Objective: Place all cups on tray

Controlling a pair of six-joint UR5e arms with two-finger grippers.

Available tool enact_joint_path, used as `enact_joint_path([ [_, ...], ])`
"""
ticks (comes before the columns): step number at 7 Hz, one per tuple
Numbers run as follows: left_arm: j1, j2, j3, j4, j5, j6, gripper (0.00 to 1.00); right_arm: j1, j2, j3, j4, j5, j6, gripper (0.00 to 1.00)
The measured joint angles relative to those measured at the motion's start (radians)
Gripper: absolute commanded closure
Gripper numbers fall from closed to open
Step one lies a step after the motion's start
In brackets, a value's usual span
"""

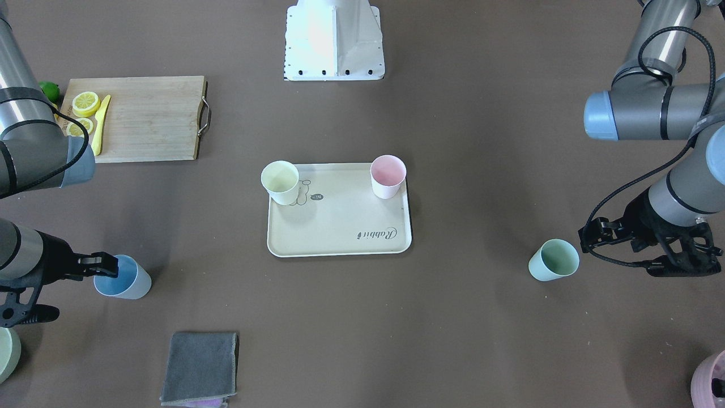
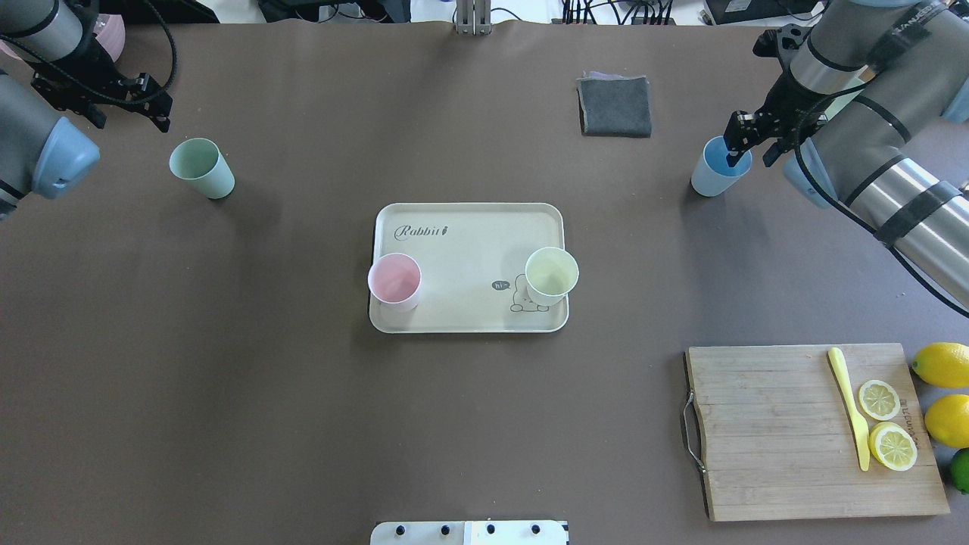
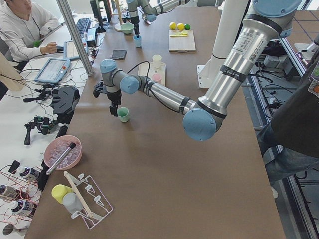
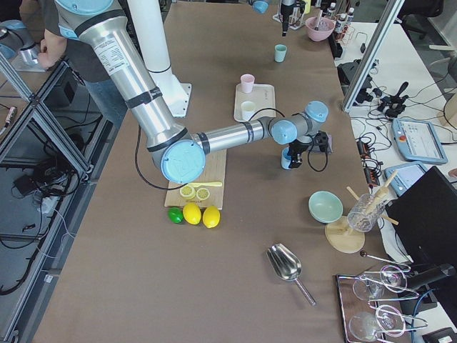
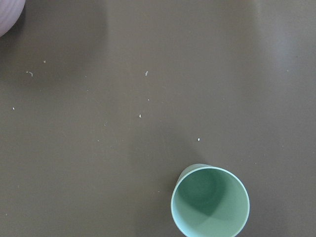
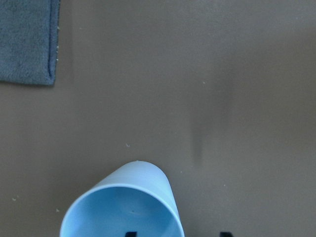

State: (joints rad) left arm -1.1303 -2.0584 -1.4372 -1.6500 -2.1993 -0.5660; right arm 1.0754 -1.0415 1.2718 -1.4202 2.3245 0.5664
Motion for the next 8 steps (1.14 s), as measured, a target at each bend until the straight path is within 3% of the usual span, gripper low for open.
enact_joint_path([
  [3,0.041,-0.001,0.079,-0.074,-0.001,-0.015,0.18,-0.01,0.043,0.051,-0.009,0.029,0.068,1.0],
  [4,0.064,0.001,0.093,-0.095,-0.001,-0.02,0.42,-0.029,0.087,0.063,-0.011,0.042,0.14,1.0],
  [5,0.083,0.003,0.108,-0.115,-0.001,-0.026,0.99,-0.06,0.126,0.067,-0.01,0.044,0.208,1.0],
  [8,0.096,-0.031,0.128,-0.129,-0.048,-0.049,1.0,-0.183,0.175,0.09,0.007,0.02,0.337,1.0],
])
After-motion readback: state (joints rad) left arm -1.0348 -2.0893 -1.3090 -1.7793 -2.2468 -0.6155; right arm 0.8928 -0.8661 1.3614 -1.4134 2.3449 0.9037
